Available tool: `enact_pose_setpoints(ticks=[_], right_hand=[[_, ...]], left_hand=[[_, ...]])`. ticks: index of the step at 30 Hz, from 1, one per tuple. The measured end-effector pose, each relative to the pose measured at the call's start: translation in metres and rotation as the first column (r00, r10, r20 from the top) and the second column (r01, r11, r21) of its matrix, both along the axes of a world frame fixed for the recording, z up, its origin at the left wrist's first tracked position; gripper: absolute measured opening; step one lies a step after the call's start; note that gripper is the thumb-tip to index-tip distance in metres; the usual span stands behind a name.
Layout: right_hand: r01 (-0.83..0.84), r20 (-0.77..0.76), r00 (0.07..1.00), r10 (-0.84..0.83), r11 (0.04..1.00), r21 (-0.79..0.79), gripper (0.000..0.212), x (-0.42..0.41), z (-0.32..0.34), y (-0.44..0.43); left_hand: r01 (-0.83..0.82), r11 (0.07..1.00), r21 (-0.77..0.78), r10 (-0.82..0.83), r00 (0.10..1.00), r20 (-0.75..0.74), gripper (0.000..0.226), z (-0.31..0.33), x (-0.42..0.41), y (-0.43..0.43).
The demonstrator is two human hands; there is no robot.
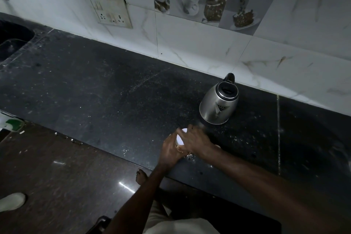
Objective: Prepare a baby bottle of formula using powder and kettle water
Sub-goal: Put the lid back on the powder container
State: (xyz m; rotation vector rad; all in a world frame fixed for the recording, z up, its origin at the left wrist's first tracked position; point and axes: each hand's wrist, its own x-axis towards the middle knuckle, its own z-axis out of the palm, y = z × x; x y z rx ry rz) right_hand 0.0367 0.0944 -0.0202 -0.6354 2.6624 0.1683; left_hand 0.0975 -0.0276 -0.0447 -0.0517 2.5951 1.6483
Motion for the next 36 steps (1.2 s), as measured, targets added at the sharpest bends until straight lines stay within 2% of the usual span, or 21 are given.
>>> enact_pose_setpoints(ticks=[6,8,12,15,19,21,24,26,30,36], right_hand=[[0.156,-0.026,0.987,-0.158,0.987,-0.048,0.061,0.010,-0.015,-0.003],[0.200,-0.017,0.979,-0.201,0.978,-0.056,0.067,0.009,-0.014,-0.003],[0.292,0.020,0.956,-0.291,0.955,-0.057,0.096,0.014,0.008,-0.001],[0.365,-0.014,0.928,-0.372,0.917,-0.162,0.095,0.035,0.034,0.003],[0.485,-0.108,0.824,-0.556,0.790,-0.374,0.068,0.068,0.060,0.031],[0.560,-0.103,0.727,-0.679,0.673,-0.484,0.060,0.080,0.063,0.053],[0.692,0.040,0.524,-0.851,0.398,-0.602,0.056,0.095,0.048,0.083],[0.765,0.122,0.438,-0.890,0.298,-0.571,0.054,0.104,0.030,0.096],[0.828,0.259,0.436,-0.862,0.271,-0.492,0.056,0.120,-0.011,0.101],[0.799,0.390,0.484,-0.783,0.213,-0.563,0.087,0.118,-0.050,0.085]], left_hand=[[0.036,0.999,-0.032,-0.038,0.997,-0.060,0.056,0.006,0.002,0.005],[0.055,0.998,-0.011,-0.056,0.997,-0.058,0.055,0.009,0.000,0.005],[0.033,0.998,0.045,-0.032,0.999,-0.031,0.059,0.013,0.001,0.008],[0.033,0.999,0.003,-0.033,0.999,0.023,0.059,0.004,0.003,0.011],[-0.009,0.999,-0.032,0.011,0.997,0.077,0.096,-0.010,0.002,0.010],[0.008,0.998,-0.054,-0.003,0.996,0.085,0.111,-0.015,0.001,0.008],[0.006,0.996,-0.087,0.000,0.998,0.070,0.112,-0.022,0.001,0.005],[-0.003,0.996,-0.087,0.008,0.998,0.056,0.105,-0.025,0.001,0.003],[0.001,0.997,-0.077,0.002,0.999,0.047,0.089,-0.027,0.001,0.002],[0.035,0.994,-0.103,-0.028,0.998,0.064,0.089,-0.024,-0.010,0.004]])
